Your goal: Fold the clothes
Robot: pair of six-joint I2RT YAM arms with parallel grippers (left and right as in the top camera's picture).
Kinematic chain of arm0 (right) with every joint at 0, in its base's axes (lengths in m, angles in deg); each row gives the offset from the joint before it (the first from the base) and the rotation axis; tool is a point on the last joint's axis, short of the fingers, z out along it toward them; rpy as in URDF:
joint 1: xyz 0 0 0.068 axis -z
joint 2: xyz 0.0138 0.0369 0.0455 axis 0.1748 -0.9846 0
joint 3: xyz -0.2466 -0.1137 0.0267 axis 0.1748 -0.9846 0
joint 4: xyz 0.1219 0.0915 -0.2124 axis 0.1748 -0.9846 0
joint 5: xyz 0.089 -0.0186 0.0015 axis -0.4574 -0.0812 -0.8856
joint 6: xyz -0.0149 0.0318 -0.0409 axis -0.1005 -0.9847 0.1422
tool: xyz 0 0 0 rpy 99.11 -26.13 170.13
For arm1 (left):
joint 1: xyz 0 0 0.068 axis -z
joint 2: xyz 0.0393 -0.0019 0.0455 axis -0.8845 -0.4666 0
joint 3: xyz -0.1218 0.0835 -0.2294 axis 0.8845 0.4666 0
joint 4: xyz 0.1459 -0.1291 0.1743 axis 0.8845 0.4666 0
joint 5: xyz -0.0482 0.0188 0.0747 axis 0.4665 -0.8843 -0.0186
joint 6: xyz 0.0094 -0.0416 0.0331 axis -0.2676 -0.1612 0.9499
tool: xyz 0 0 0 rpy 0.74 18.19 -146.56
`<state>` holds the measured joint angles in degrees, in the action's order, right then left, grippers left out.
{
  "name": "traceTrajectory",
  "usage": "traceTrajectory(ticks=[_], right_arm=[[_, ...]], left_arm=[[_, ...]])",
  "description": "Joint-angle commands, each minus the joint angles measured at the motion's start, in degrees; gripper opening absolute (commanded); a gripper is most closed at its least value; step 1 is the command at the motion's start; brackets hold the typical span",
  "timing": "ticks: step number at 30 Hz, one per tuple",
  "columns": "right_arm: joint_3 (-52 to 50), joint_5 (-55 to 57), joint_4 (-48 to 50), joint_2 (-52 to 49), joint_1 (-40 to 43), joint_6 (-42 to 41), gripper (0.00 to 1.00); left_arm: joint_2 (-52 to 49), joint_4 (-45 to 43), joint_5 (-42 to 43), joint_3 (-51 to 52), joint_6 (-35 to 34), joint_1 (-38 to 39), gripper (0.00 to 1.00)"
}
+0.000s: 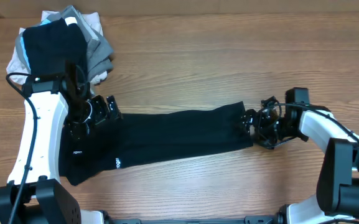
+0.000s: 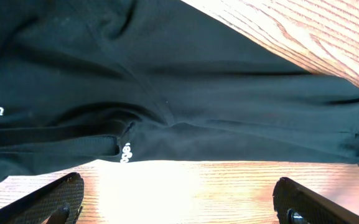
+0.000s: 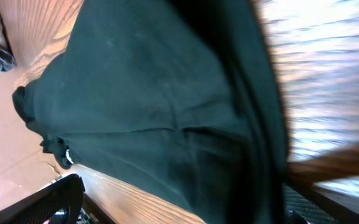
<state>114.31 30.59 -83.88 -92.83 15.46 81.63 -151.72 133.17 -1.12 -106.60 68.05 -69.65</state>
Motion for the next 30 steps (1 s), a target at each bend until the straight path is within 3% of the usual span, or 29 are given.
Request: traceTrajectory(ticks=[1, 4, 8, 10, 12, 17, 22, 30], right_arm=[[-1.1, 2.5, 1.2, -1.3, -1.7, -1.8, 1.00], [-1.1, 2.5, 2.3, -2.3, -3.1, -1.9, 0.88], [-1.1, 3.7, 3.4, -3.7, -4.9, -4.9, 0.36], [-1.0, 6.7, 3.8, -3.7, -5.1, -8.5, 0.17], [-1.0, 10.0, 4.1, -3.7, -5.0, -10.9, 0.04], [0.2, 12.2, 2.6, -3.5, -3.0, -12.9, 0.04], [4.8, 16.0, -4.7, -1.8, 0.6, -13.0, 0.04], [7.7, 32.3, -12.9, 3.7, 0.7, -19.5, 0.04]], left_arm=[[0.6, 0.1, 0.4, 0.2, 1.1, 0.5, 1.00], [0.6, 0.1, 0.4, 0.2, 1.1, 0.5, 1.00], [0.6, 0.2, 0.4, 0.2, 1.1, 0.5, 1.00], [0.6, 0.1, 0.3, 0.3, 1.1, 0.5, 1.00], [0.6, 0.1, 0.3, 0.3, 1.2, 0.5, 1.00], [0.6, 0.1, 0.3, 0.5, 2.1, 0.7, 1.00], [0.6, -0.7, 0.3, 1.7, 2.2, 0.8, 1.00], [0.6, -2.7, 0.4, 4.2, 2.1, 0.8, 1.00]])
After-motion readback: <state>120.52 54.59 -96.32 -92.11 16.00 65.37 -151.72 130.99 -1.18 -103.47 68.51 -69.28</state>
